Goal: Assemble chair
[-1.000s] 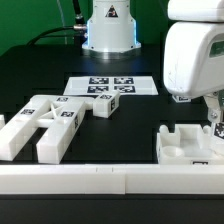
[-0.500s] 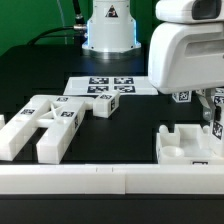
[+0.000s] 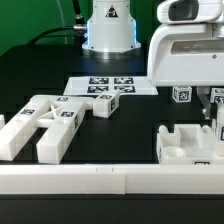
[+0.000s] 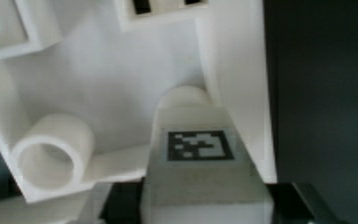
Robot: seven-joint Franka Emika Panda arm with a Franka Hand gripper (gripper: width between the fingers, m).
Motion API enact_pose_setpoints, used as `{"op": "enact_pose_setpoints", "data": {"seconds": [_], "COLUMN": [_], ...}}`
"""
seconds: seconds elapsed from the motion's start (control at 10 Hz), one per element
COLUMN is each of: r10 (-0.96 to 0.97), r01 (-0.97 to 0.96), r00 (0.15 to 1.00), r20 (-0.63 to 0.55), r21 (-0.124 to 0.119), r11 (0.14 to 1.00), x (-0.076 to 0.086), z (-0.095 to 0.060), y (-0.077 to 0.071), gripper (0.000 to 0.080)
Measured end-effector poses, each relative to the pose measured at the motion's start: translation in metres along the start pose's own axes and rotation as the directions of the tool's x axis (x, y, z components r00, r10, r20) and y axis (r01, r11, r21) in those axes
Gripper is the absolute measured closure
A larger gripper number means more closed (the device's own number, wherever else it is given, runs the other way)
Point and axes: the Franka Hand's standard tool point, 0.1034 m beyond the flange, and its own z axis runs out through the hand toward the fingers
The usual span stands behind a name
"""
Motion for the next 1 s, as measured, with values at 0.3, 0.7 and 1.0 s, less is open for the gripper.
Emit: {"op": "enact_pose_setpoints", "data": {"seconds": [0.3,0.7,1.0], "r10": [0.158,0.165,-0.181], "r01": [-0.158,-0.165,0.181], "r00": [0.987,0.986,0.983], "r20": [0.005,0.005,-0.002], "r21": [0.007,0.009,-0.014], "r11": [0.987,0.986,0.983], "x": [0.0003,0.0003,-0.0004], "z": [0.0001,0.0001,-0.003], "y": [0.0004,0.0003,-0.0038], "gripper": [0.0508,0.0282,0.0156]}}
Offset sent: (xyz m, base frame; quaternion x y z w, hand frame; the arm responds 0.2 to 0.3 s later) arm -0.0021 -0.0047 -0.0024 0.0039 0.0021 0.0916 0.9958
